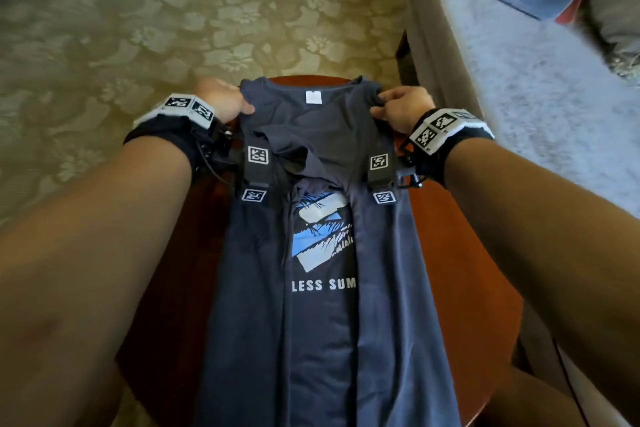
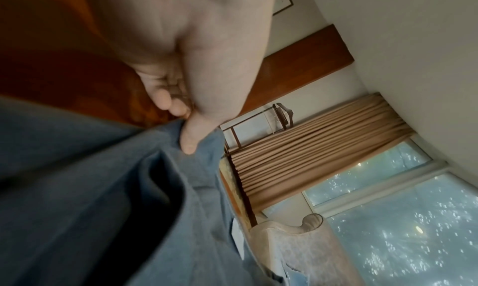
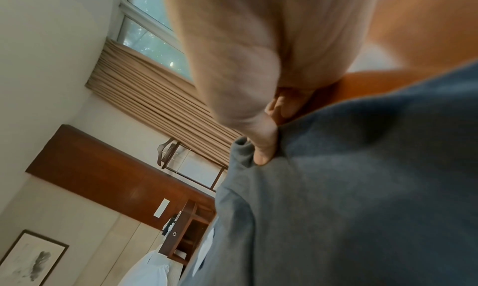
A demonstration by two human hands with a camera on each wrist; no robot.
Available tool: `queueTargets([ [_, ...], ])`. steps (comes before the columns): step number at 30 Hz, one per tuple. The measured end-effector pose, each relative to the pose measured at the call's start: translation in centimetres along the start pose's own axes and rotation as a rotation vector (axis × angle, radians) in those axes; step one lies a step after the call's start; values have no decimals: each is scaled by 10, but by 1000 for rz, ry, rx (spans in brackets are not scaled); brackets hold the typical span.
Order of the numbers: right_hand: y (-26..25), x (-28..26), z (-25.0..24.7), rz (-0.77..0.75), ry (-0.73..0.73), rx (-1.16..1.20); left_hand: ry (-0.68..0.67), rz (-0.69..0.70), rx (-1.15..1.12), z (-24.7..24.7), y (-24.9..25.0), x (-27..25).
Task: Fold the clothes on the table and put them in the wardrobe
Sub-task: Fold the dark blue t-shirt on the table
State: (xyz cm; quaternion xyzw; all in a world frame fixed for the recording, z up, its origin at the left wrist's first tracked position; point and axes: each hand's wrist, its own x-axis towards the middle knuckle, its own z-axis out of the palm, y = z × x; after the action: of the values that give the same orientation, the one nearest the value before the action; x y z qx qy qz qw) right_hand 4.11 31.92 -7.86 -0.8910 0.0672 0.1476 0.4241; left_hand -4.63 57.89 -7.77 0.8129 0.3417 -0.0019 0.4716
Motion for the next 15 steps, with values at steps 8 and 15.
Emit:
queueTargets([
  [8, -11, 46, 13, -87, 123, 12, 145, -35, -77, 7, 20, 51],
  [15, -46, 76, 3, -146, 205, 176, 182, -30, -306, 1, 50, 76],
])
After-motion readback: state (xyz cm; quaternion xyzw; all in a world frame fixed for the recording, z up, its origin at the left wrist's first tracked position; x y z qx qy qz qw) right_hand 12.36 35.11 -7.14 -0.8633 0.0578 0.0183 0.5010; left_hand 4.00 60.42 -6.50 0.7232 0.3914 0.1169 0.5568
